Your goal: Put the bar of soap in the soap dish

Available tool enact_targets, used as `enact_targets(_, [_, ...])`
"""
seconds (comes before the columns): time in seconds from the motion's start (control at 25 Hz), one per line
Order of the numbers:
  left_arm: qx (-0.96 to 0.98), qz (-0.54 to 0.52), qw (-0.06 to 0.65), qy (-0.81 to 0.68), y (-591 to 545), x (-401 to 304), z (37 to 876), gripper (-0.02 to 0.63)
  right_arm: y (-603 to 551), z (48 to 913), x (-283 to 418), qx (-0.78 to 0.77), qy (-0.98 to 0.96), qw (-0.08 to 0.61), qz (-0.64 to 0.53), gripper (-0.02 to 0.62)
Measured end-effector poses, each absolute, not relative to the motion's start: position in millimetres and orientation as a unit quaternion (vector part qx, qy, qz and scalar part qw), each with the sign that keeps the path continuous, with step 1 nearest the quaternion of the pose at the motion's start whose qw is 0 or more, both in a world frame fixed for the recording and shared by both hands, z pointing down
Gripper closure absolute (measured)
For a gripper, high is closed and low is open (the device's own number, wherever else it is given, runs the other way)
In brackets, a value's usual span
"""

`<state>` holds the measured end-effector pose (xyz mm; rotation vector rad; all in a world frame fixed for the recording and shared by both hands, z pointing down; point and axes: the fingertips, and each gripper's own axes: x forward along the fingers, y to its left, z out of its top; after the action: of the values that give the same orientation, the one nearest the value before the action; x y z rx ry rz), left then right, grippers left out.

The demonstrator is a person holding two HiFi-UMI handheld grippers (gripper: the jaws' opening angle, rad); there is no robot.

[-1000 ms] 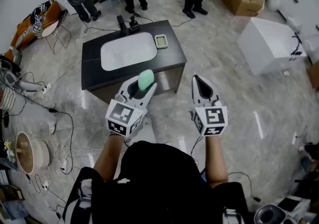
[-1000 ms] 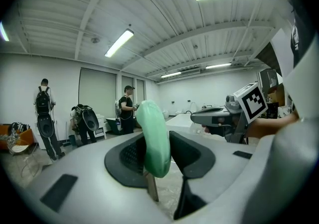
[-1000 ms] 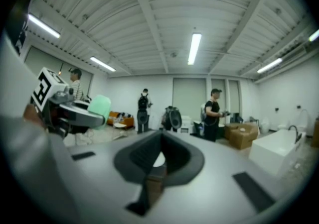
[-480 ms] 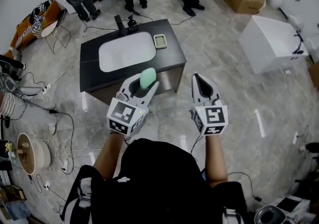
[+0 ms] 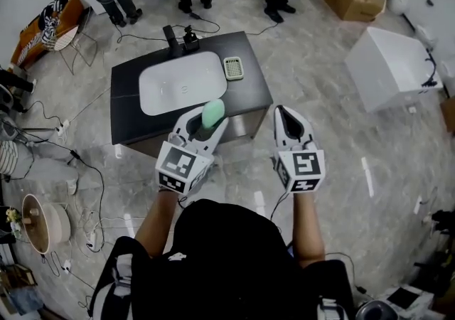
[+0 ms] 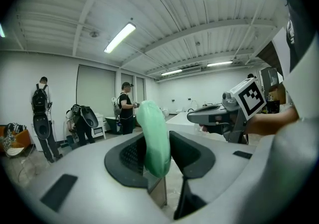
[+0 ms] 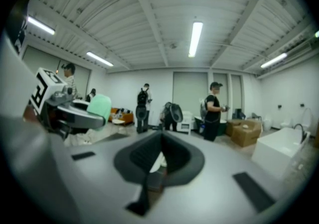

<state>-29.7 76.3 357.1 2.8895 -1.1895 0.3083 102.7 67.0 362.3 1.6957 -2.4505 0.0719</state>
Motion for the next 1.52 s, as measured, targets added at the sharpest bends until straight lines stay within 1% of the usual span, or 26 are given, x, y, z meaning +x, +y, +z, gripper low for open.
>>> enact_targets(0.36, [0.919, 0.101, 0.017, -0.381, -31, -55, 364, 0.457, -40, 363, 69, 0.548, -0.832, 0.075, 0.045, 0.561])
enact_targets(0.6, [0.922, 0.1, 0.006, -0.374, -85, -66, 363, 0.457, -95, 362, 54, 0.545, -0.833, 0.091, 0.037, 0.56])
enact_targets(0.76, [0.924, 0.099, 0.013, -0.37, -119, -75, 366, 0.457, -129, 358, 44, 0.549, -0.83, 0.099, 0.031, 0.56])
enact_targets(1.2, [0.932, 0.109, 0.042, -0.343, -187, -78, 382, 0.457, -192, 367, 40, 0.562, -0.819, 0.11, 0.037, 0.56])
enact_targets(1.52, [0.93, 0.124, 0.08, -0.336, -202, -69, 412, 0.457, -208, 385, 47, 0.563, -0.816, 0.118, 0.052, 0.56])
